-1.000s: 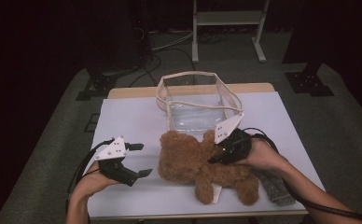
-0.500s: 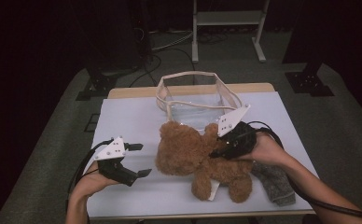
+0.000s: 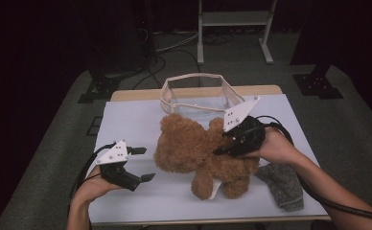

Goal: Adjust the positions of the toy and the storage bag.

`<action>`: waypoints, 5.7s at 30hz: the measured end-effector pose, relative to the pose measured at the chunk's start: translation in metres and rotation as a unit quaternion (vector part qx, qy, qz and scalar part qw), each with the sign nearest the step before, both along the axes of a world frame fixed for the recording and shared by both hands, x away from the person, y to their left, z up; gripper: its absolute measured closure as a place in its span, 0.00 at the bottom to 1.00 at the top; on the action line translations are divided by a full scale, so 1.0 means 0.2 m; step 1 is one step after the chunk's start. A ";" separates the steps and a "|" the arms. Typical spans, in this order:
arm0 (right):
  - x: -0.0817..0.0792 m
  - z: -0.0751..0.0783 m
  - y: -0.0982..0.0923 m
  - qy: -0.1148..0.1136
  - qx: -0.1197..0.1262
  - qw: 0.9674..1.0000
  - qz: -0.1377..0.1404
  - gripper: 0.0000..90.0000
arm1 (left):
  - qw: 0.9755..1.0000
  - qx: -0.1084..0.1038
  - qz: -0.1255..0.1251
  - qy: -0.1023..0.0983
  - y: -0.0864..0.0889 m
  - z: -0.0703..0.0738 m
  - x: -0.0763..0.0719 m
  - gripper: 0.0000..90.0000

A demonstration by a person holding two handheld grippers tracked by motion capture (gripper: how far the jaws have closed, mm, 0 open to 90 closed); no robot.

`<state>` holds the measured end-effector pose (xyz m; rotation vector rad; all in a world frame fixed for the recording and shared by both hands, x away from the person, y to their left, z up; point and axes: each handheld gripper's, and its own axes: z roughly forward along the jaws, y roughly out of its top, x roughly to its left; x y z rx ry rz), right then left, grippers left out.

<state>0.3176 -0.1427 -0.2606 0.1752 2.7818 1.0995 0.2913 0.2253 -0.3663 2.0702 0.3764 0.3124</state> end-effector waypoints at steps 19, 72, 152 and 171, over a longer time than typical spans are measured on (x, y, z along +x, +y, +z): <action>0.05 0.22 0.09 -0.015 0.005 1.000 0.004 0.73 | 1.000 -0.004 0.003 0.002 0.02 -0.01 0.01 0.12; 0.27 0.76 0.31 -0.030 -0.002 1.000 -0.002 0.73 | 1.000 -0.015 0.009 0.006 0.07 -0.03 0.02 0.12; 1.05 0.83 0.39 0.018 -0.016 0.993 -0.117 0.72 | 1.000 -0.008 0.003 0.020 0.08 -0.07 0.03 0.12; 0.97 0.61 0.42 0.069 0.009 0.993 -0.095 0.72 | 1.000 -0.007 0.000 0.015 0.07 -0.05 0.02 0.12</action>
